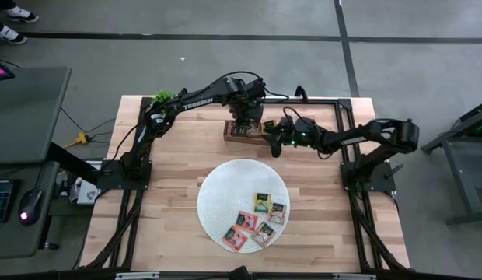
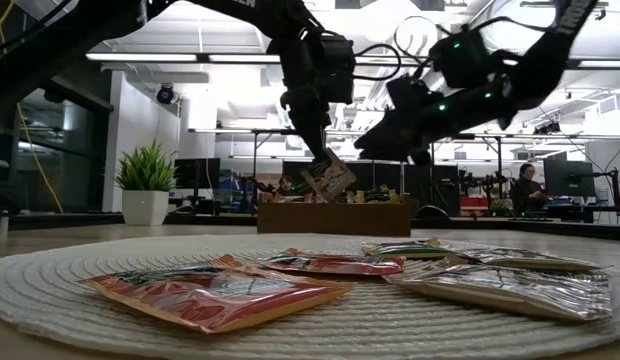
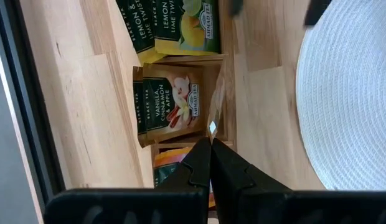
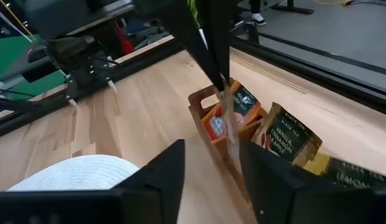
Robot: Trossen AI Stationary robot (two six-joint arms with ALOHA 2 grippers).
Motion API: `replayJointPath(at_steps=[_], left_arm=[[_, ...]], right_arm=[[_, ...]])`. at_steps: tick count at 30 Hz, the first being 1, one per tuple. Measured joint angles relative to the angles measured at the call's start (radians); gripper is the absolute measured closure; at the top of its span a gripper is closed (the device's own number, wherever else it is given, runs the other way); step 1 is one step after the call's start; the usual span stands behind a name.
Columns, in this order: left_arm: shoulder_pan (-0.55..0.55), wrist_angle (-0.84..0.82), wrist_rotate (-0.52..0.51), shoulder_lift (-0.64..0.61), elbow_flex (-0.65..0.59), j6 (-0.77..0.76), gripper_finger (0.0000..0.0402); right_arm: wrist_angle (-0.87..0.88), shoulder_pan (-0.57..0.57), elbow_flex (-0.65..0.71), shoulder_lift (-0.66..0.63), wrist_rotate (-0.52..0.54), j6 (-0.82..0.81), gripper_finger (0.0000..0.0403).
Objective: Pick & Place Tea
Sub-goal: Put the brown tea bag into the middle section of the wooden organizer
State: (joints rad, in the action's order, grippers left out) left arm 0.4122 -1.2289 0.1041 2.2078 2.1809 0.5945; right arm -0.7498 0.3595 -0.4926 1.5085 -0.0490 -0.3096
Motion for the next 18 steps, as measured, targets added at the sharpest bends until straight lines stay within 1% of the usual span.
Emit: replayJointPath(at_steps=[3,5,7,11,15,18], left_arm=[[0.0,0.0,0.001,0.0,0.0,0.003,0.0401],[0.0,0.0,0.006,0.0,0.0,0.007,0.0401],[0.0,-0.005,0.011,0.0,0.0,0.012,0.0401],[0.007,-0.072,-0.043,0.0,0.0,0.039,0.0401],[0.012,-0.089,-0.066,0.0,0.0,0.07,0.0401],[0.013,-0.09,-0.067,0.0,0.0,0.083,0.0401]], right_arm=[[0.005,0.022,-0.053,0.05,-0.057,0.018,0.0232],[0.025,0.03,-0.107,0.085,-0.083,0.036,0.0227],[0.083,0.037,-0.17,0.118,-0.093,0.056,0.0225],[0.198,0.052,-0.253,0.161,-0.132,0.117,0.0225],[0.242,0.055,-0.299,0.169,-0.144,0.19,0.0228],[0.26,0.055,-0.309,0.17,-0.145,0.244,0.0228]])
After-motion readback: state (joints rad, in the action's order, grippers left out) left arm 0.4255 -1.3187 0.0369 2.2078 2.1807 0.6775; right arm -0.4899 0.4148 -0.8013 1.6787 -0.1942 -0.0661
